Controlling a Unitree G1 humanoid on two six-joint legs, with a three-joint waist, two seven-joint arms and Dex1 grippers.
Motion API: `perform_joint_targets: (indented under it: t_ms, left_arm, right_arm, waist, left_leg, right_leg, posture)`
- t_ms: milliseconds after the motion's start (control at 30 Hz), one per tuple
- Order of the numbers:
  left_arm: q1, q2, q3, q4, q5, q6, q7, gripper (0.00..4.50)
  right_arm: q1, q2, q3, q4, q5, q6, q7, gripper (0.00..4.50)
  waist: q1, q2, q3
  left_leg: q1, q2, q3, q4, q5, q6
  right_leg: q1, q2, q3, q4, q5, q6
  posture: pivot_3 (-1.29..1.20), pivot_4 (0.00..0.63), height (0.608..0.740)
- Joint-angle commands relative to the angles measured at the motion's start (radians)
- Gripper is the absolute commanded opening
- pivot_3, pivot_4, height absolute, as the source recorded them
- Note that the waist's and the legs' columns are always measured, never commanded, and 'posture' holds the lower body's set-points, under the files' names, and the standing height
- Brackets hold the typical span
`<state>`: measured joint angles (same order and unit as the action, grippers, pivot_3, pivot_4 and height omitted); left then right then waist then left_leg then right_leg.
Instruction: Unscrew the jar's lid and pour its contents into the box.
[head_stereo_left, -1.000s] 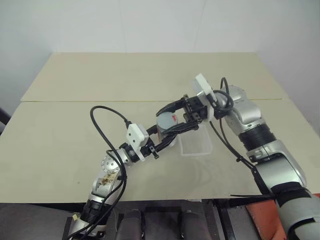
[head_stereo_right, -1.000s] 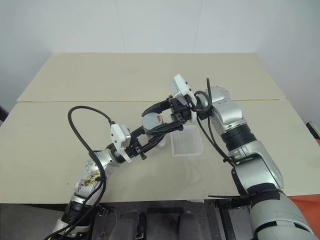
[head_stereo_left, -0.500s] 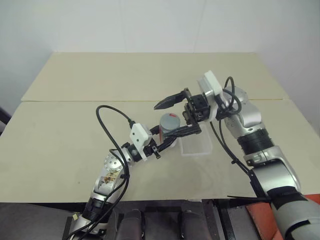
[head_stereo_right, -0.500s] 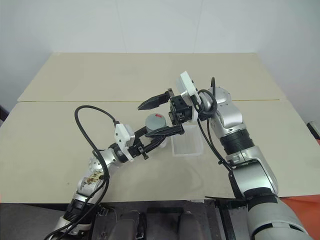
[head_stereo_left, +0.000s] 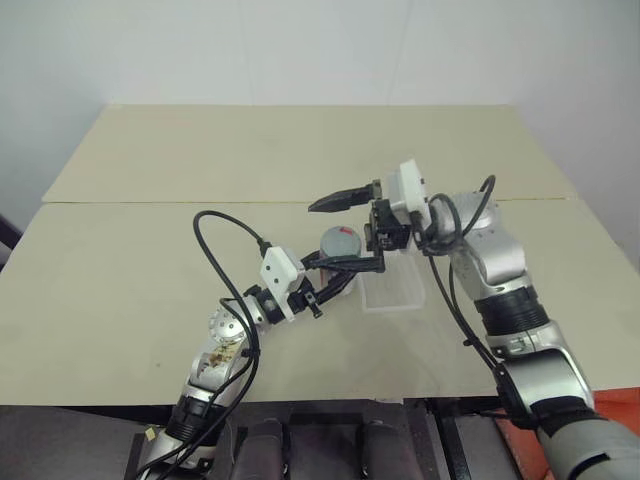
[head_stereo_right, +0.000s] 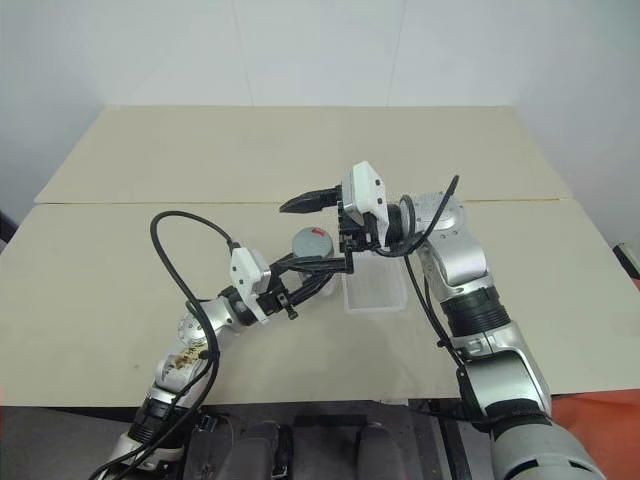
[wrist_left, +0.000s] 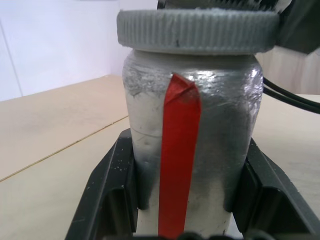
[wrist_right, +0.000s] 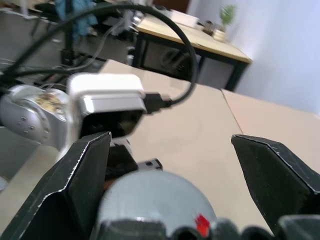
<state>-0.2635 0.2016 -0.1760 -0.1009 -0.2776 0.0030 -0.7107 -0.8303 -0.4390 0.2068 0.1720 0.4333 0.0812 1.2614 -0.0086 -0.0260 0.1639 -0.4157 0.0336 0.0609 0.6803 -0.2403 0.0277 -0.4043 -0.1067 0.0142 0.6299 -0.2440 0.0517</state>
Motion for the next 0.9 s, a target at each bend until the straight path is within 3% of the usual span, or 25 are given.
perform_joint_targets:
  t_ms: [33, 467, 900]
  left_arm:
    - [-0.009, -0.005, -0.002, -0.025, -0.005, -0.007, -0.001, 1.96]
    - [-0.012, -0.007, 0.001, 0.002, -0.004, -0.022, -0.005, 1.96]
    - [-0.02, -0.013, 0.0, 0.027, 0.0, -0.036, -0.018, 1.96]
  right_arm:
    - [0.013, -0.002, -0.041, -0.045, -0.01, 0.011, -0.037, 4.48]
    - [0.155, -0.057, -0.129, -0.18, 0.027, 0.078, -0.087, 4.48]
    - [0.218, -0.118, -0.174, -0.193, 0.02, 0.065, -0.085, 4.48]
  waist:
    - [0.0, 0.0, 0.0]
    - [0.005, 0.0, 0.0]
    - [0.009, 0.0, 0.0]
  left_leg:
    - [0.0, 0.0, 0.0, 0.0, 0.0, 0.0]
    - [0.0, 0.0, 0.0, 0.0, 0.0, 0.0]
    - [0.0, 0.0, 0.0, 0.0, 0.0, 0.0]
  right_leg:
    - [0.0, 0.0, 0.0, 0.0, 0.0, 0.0]
    - [0.0, 0.0, 0.0, 0.0, 0.0, 0.0]
    - [0.0, 0.0, 0.0, 0.0, 0.0, 0.0]
  posture:
    - [0.0, 0.15, 0.74]
    - [0.0, 0.15, 0.74]
    - [0.0, 0.15, 0.74]
